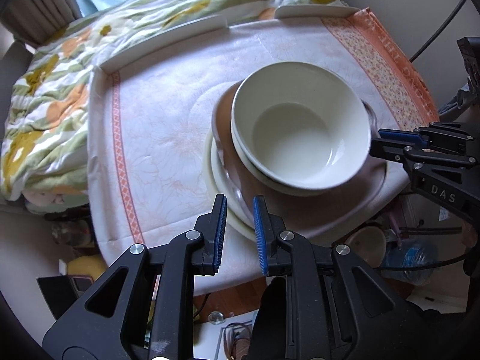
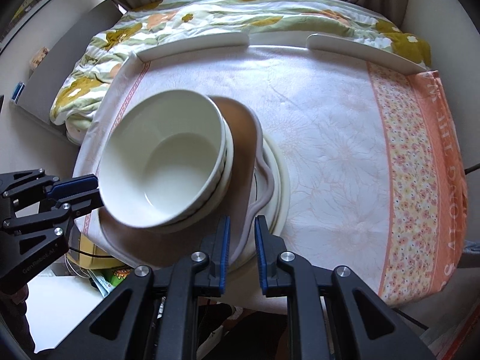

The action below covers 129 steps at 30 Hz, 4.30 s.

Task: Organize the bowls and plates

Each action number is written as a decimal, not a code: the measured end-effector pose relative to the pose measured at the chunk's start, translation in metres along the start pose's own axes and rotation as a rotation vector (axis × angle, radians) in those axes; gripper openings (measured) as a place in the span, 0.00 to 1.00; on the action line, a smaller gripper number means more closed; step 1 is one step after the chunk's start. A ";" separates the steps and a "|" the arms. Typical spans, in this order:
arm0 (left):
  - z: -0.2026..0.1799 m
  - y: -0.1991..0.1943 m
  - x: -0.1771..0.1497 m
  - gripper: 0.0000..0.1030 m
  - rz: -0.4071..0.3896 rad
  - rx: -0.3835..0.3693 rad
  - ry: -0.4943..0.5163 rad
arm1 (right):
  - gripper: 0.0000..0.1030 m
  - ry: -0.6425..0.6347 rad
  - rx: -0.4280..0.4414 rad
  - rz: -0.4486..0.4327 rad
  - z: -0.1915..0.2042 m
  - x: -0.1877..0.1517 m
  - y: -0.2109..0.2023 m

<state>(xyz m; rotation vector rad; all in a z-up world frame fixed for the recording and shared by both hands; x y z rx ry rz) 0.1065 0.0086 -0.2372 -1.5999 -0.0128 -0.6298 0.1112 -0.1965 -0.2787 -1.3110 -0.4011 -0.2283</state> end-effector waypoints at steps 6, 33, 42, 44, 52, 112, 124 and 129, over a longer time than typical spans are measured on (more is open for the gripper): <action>-0.004 -0.078 -0.004 0.17 -0.240 -0.043 -0.106 | 0.14 -0.001 0.018 -0.155 0.008 -0.004 -0.069; -0.064 -0.264 -0.007 1.00 -0.863 0.245 -0.215 | 0.98 -0.018 -0.186 -0.766 -0.005 -0.010 -0.272; -0.069 -0.261 -0.004 1.00 -0.867 0.255 -0.213 | 0.98 -0.024 -0.185 -0.775 -0.005 -0.010 -0.273; -0.069 -0.261 -0.005 1.00 -0.872 0.254 -0.216 | 0.98 -0.022 -0.185 -0.775 -0.006 -0.009 -0.273; -0.067 -0.260 -0.004 1.00 -0.872 0.263 -0.213 | 0.98 -0.018 -0.186 -0.775 -0.007 -0.007 -0.270; -0.043 -0.264 0.000 1.00 -0.909 0.250 -0.184 | 0.99 -0.001 -0.206 -0.806 0.002 -0.002 -0.269; -0.040 -0.262 0.002 1.00 -0.929 0.308 -0.178 | 0.99 0.001 -0.208 -0.807 0.002 0.002 -0.269; -0.035 -0.258 0.004 1.00 -0.931 0.298 -0.187 | 0.99 0.000 -0.211 -0.797 0.001 0.011 -0.266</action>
Point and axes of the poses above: each gripper's, at about its wrist camera, not at the fingertips, and y roughly the way its jaws point, z to its left, x to its top, the point moved 3 cm from there along y, roughly the way its jaws point, and after that the axes turned 7 degrees about -z, right-handed, at the moved point
